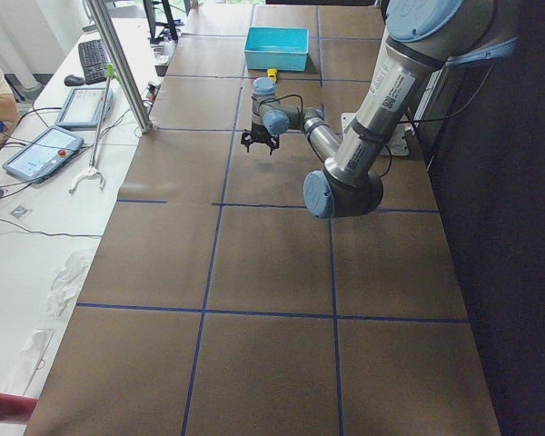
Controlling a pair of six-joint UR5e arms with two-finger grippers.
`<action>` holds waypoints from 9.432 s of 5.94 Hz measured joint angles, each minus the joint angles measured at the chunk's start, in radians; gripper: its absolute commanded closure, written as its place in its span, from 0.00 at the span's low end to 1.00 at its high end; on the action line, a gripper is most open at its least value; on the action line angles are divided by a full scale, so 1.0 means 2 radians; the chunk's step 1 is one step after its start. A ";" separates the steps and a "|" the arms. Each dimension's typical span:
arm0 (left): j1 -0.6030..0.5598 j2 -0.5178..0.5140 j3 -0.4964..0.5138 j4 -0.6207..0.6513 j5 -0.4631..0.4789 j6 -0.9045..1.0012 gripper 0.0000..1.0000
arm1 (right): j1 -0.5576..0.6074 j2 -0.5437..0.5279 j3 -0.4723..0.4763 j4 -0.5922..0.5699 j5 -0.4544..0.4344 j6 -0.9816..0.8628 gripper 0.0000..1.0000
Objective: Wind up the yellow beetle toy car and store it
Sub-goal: 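Retract the left arm to rest while the right arm moves toward the car, then lower the right gripper onto the yellow car beside the blue bin, then close the right gripper on the yellow car and lift it, then carry the car over the blue bin and lower it inside with the right gripper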
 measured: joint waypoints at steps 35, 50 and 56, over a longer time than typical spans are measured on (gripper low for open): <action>-0.503 0.237 0.020 0.114 -0.259 -0.210 0.00 | -0.389 -0.004 0.020 0.365 -0.130 -0.311 1.00; -0.503 0.237 0.020 0.114 -0.259 -0.210 0.00 | -0.298 -0.138 -0.020 0.470 -0.066 -0.343 1.00; -0.503 0.237 0.020 0.113 -0.259 -0.210 0.00 | -0.321 -0.161 -0.007 0.485 -0.061 -0.340 0.00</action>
